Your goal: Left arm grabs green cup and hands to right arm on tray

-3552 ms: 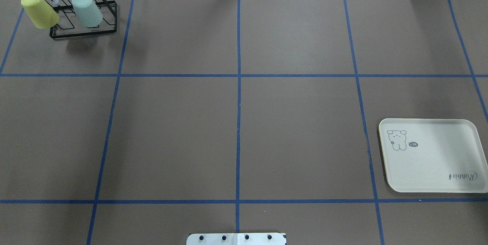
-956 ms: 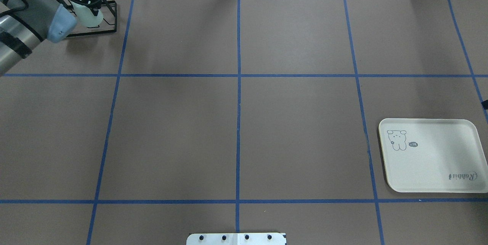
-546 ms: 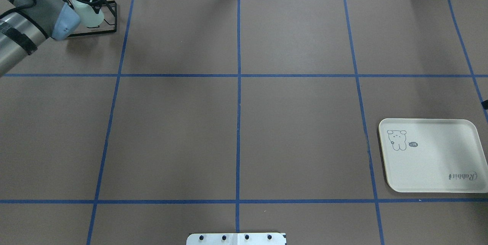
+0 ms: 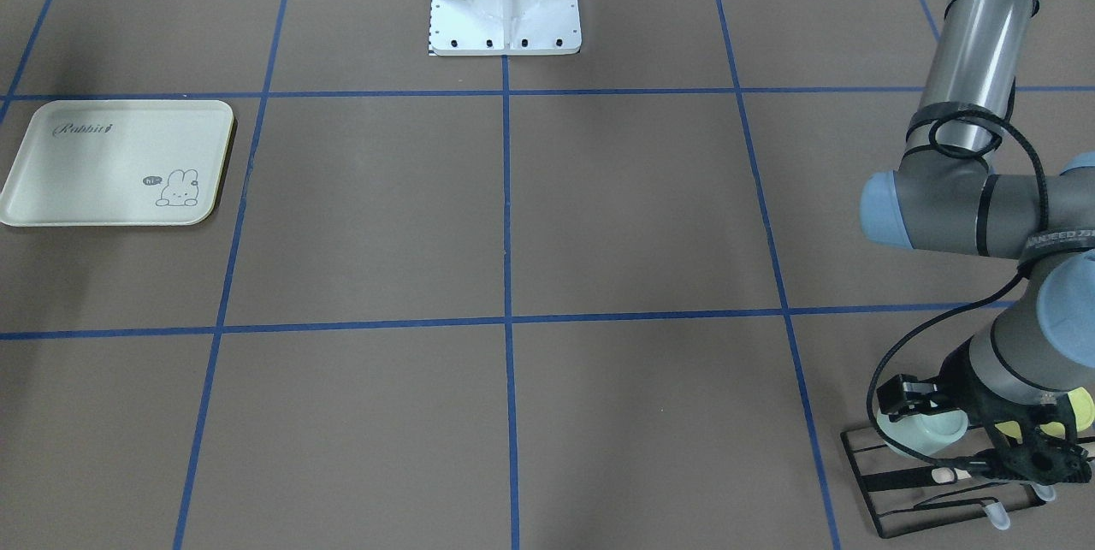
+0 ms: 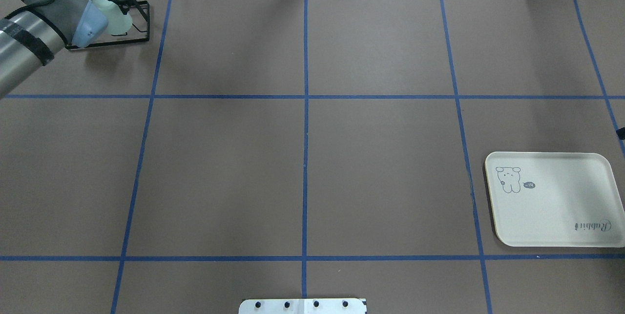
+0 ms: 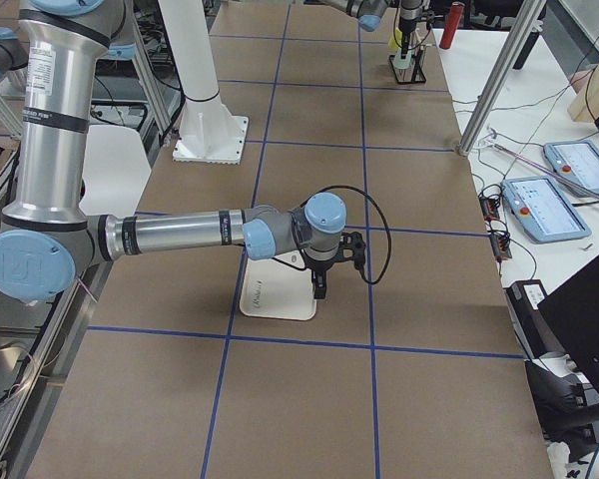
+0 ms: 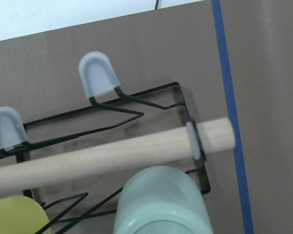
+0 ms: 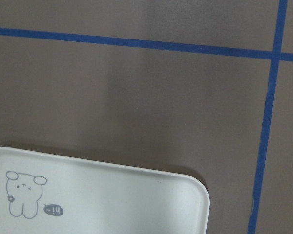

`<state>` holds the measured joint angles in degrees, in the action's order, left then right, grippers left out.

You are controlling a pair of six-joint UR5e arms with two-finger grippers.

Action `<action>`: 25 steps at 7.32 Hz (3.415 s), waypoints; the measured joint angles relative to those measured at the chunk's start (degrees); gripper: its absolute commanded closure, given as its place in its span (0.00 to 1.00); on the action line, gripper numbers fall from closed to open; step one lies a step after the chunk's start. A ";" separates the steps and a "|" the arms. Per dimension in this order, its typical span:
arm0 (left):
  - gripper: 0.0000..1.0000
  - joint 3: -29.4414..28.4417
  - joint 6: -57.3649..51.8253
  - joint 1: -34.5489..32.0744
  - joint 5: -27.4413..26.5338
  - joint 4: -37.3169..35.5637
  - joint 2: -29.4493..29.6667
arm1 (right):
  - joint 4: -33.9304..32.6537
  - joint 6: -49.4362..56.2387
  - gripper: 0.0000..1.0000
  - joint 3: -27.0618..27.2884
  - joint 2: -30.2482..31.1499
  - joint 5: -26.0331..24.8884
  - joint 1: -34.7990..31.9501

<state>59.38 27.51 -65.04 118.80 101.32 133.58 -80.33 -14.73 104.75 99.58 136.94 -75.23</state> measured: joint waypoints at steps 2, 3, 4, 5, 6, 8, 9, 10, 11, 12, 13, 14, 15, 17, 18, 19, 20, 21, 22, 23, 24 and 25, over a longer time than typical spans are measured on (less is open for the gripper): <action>0.81 -0.59 -0.02 0.00 -0.05 0.29 0.30 | 0.00 0.01 0.00 0.02 0.00 0.00 0.00; 1.00 -0.67 -0.13 -0.05 -0.06 0.39 0.36 | 0.00 -0.01 0.00 0.02 0.00 0.00 0.00; 1.00 -0.51 -0.36 -0.42 0.01 0.37 0.44 | 0.00 -0.02 0.00 0.02 0.00 0.00 0.00; 1.00 0.12 -0.70 -1.21 0.25 0.16 0.47 | 0.00 -0.03 0.00 0.02 -0.01 0.00 0.00; 1.00 1.28 -1.05 -2.22 0.73 -0.25 0.45 | 0.00 -0.03 0.00 0.04 0.00 0.00 0.00; 1.00 4.78 -1.28 -4.89 4.88 -1.42 -0.14 | 0.06 -0.05 0.00 0.15 -0.13 0.01 0.03; 1.00 7.59 -1.30 -5.79 6.67 -2.98 -0.88 | 0.07 -0.09 0.00 0.17 -0.27 0.03 0.06; 1.00 11.24 -1.31 -6.33 7.48 -6.22 -1.57 | 0.07 -0.09 0.00 0.15 -0.46 0.02 0.14; 1.00 14.94 -1.32 -6.61 7.78 -10.01 -1.88 | 0.03 -0.06 0.00 0.09 -0.69 0.01 0.22; 1.00 19.00 -1.26 -6.64 7.93 -14.32 -1.99 | 0.03 -0.06 0.00 0.07 -0.92 0.02 0.39; 1.00 22.81 -0.35 -6.51 8.76 -18.08 -2.00 | 0.06 -0.13 0.00 0.10 -1.35 0.07 0.65; 1.00 26.13 3.80 -5.86 11.20 -19.95 -1.93 | 0.12 -0.29 0.00 0.11 -2.34 0.13 1.26; 1.00 29.70 11.98 -3.68 13.97 -19.88 -1.88 | 0.69 -1.38 0.00 0.09 -3.78 0.16 2.18; 1.00 34.91 31.38 4.44 15.83 -15.05 -1.27 | 8.17 -9.63 0.00 -0.22 -5.76 -0.16 3.85; 1.00 34.67 41.34 8.52 15.68 -7.72 -0.87 | 13.78 -15.13 0.00 -0.57 -6.10 -0.21 4.74; 1.00 33.39 51.49 11.64 15.29 0.99 -0.41 | 19.63 -21.43 0.00 -0.76 -6.42 -0.16 6.30; 1.00 32.44 60.74 14.25 15.08 8.43 0.05 | 25.62 -28.17 0.00 -0.94 -6.82 -0.11 8.38; 1.00 32.03 69.07 16.58 15.01 14.48 0.41 | 31.53 -35.18 0.00 -1.41 -7.52 -0.12 10.54; 1.00 31.75 77.42 18.52 14.69 20.22 0.94 | 36.59 -41.82 0.00 -1.99 -8.66 -0.11 12.36; 1.00 31.36 85.12 20.51 13.04 26.53 1.61 | 41.18 -48.05 0.00 -2.32 -9.85 -0.10 14.05; 1.00 31.14 90.98 22.60 9.74 32.60 1.94 | 45.87 -54.12 0.00 -2.50 -10.72 -0.09 15.69; 1.00 30.97 96.70 24.27 6.47 38.78 1.96 | 51.32 -60.68 0.01 -2.75 -11.53 -0.11 17.38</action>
<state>90.35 124.21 -40.77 125.27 140.10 135.54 -29.01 -75.41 102.00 88.05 136.83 -57.85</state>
